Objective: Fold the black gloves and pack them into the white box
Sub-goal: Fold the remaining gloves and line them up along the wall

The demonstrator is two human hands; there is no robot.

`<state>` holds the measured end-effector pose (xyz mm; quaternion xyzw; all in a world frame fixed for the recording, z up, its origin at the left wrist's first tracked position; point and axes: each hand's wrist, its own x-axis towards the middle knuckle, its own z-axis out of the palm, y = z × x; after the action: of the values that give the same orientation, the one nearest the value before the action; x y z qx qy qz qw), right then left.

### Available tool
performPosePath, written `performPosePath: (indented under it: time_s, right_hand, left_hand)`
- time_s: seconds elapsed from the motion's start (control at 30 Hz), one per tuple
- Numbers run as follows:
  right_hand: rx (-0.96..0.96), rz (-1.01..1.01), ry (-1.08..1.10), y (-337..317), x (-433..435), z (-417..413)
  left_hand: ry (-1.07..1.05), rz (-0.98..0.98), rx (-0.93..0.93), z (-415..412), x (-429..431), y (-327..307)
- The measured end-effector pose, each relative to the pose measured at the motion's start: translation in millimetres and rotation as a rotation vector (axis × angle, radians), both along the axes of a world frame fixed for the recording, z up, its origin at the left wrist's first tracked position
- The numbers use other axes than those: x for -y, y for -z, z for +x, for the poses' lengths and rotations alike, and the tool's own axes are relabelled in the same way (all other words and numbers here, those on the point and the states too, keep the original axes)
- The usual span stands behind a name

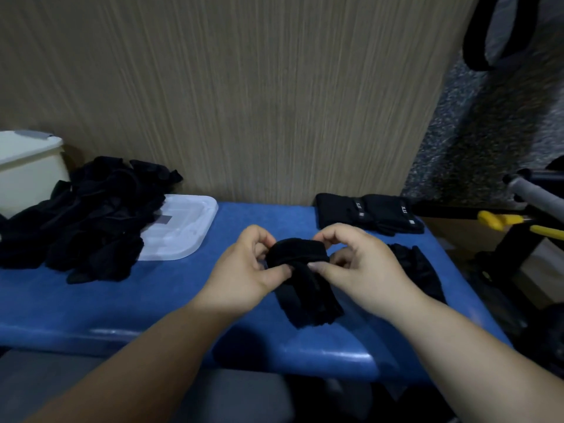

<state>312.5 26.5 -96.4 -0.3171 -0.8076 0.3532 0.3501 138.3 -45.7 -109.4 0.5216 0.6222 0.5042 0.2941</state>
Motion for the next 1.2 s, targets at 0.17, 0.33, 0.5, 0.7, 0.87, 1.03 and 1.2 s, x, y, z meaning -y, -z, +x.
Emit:
performPosePath:
  time_s: [0.17,0.33,0.5,0.7,0.87,1.03,1.2]
  right_hand:
    - [-0.001,0.059,0.040,-0.3,1.9,1.7]
    - [0.052,0.177,0.073,1.2,6.5,-0.2]
    - [0.072,0.182,0.138,3.3,2.6,0.2]
    - [0.031,0.272,0.148,8.3,-4.7,-1.5]
    - [-0.056,-0.098,0.059,4.8,-4.2,-0.8]
    - [-0.156,-0.323,-0.070,1.2,-2.4,1.3]
    - [-0.220,-0.499,-0.111,-2.6,-0.6,0.0]
  left_hand:
    - [-0.168,0.058,-0.124,-4.0,-0.3,-2.7]
    - [-0.064,0.033,0.010,-3.8,0.6,-5.1]
    - [0.042,0.008,0.314,-1.7,0.1,-7.9]
    - [0.297,-0.090,0.622,-3.8,0.9,-7.9]
    - [0.390,-0.129,0.586,-4.8,0.8,-4.8]
    - [0.405,-0.100,0.485,-4.7,1.2,-4.5]
    - [0.428,-0.093,0.381,-5.3,2.2,-5.0]
